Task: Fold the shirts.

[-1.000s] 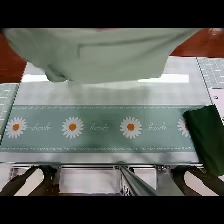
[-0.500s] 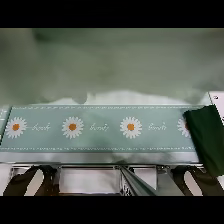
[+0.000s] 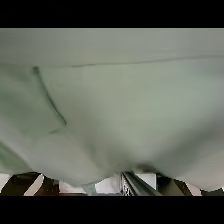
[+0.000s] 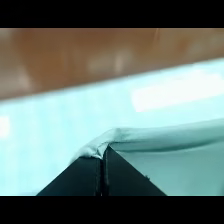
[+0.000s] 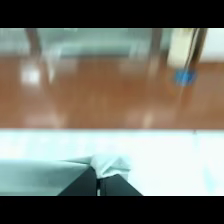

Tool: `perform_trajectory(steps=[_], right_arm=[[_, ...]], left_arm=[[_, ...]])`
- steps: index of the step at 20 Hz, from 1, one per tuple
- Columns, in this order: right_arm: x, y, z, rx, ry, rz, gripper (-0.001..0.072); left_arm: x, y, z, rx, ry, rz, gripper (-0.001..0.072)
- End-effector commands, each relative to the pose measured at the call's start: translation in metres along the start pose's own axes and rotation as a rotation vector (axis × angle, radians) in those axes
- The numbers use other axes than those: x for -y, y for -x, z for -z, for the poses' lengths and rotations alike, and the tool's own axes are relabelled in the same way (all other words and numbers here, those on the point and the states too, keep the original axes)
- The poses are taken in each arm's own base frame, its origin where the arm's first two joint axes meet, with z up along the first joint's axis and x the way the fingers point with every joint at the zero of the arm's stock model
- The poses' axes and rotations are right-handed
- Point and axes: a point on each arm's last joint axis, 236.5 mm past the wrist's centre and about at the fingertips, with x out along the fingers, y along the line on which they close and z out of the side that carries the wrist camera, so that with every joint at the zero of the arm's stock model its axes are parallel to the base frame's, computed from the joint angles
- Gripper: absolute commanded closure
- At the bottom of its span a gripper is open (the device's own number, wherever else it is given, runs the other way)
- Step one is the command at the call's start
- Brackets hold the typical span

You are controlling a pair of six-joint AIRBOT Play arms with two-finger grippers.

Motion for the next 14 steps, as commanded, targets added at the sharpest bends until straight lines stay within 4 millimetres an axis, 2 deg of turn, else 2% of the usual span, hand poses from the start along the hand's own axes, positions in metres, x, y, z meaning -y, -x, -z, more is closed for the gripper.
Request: perform_trajectory(steps=[1,3,5,7,11,14], right_arm=[[-0.003,-0.079,0.067,-0.217,-0.080,-0.085,0.0696],[0.005,-0.138,0.112,-0.329,-0.134,-0.107,0.0696],[0.018,-0.196,0.149,-0.417,-0.182,-0.102,0.0696],[0.025,-0.252,0.177,-0.492,-0.225,-0.120,0.0696],[0.036,-0.360,0.229,-0.568,-0.360,-0.148,0.0696],[0.046,-0.425,0.250,-0.612,-0.424,-0.148,0.0696]], left_arm=[[-0.017,-0.099,0.041,-0.215,0.027,-0.022,0.0684],[-0.030,-0.164,0.061,-0.309,0.034,-0.048,0.0684],[-0.036,-0.228,0.074,-0.354,0.045,-0.048,0.0684],[-0.042,-0.285,0.092,-0.404,0.075,-0.052,0.0684],[-0.051,-0.382,0.136,-0.458,0.173,-0.075,0.0683],[-0.060,-0.433,0.165,-0.463,0.291,-0.111,0.0683]])
